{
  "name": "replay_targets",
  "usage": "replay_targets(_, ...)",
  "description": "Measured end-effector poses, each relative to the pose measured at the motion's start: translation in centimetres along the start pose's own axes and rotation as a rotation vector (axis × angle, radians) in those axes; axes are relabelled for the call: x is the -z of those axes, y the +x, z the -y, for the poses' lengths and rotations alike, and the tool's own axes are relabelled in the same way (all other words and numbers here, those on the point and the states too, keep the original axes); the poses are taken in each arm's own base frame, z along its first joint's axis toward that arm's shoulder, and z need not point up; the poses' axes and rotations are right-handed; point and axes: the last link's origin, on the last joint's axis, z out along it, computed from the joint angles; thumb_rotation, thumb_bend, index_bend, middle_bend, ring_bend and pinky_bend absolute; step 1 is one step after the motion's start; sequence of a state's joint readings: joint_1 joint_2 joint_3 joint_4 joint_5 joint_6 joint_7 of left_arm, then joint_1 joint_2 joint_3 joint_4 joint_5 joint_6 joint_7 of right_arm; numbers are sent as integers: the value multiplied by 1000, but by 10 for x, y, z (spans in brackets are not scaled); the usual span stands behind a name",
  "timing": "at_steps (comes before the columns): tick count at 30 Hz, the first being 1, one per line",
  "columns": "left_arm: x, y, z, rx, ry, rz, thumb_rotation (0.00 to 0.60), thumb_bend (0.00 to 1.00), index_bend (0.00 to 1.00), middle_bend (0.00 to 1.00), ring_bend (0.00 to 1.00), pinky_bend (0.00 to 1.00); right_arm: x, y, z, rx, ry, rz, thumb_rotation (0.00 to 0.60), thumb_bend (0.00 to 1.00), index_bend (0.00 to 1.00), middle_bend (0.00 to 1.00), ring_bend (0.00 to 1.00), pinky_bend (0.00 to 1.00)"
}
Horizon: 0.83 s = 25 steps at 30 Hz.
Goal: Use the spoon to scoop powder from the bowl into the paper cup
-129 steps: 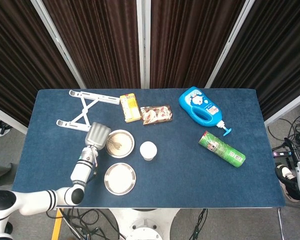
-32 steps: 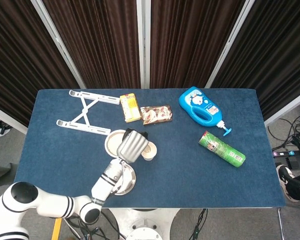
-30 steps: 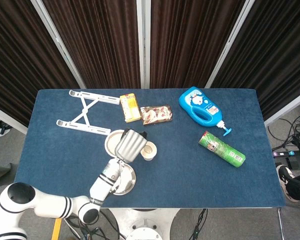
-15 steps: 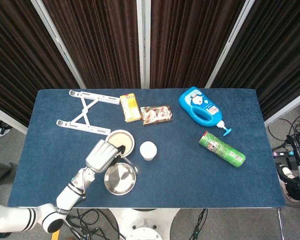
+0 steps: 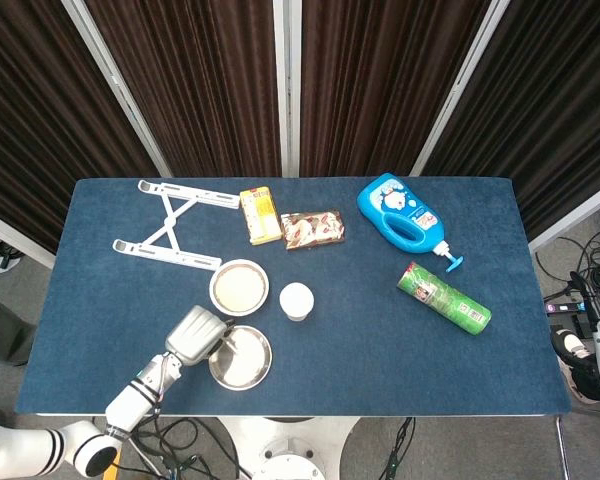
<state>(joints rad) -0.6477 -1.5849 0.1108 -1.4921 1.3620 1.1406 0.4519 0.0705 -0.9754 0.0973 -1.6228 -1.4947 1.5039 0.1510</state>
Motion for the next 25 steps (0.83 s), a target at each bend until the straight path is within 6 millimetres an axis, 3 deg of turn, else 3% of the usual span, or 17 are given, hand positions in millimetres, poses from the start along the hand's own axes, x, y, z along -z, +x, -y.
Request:
replay_targets(5,2,-3,-5,14,12,39,600,289,324,899,886,1000,0,-1,0,-2,-2,1,600,228,0,188,0,0)
replay_targets(8,4,1,-5,44,37,20,600,174,278,892,880,1000,1,-1,-1,-2,-4,1,600,228,0,188,0,0)
replay_targets(12,11,12,8,127,123,-43,600,142,270,832,805,964,2,-2,-2,-1,-6,14,600,228,0,187,0,0)
replay_targets(17,34,28,55,236,324,-148,600,142,333,714,642,758,3,-8,-4,1,-11,53,600,229,0,175,0,0)
replay_targets(19,53,32,82,254,432,-197,600,142,354,649,530,640,3,-12,-4,-2,-11,67,600,231,0,164,0,0)
replay_targets(22,84,28,113,254,549,-233,600,142,353,468,315,420,3,-16,-4,-11,-5,81,600,232,0,132,0,0)
replay_targets(25,120,21,139,208,652,-245,600,142,335,346,215,301,3,-20,-3,-18,4,89,600,233,0,111,0,0)
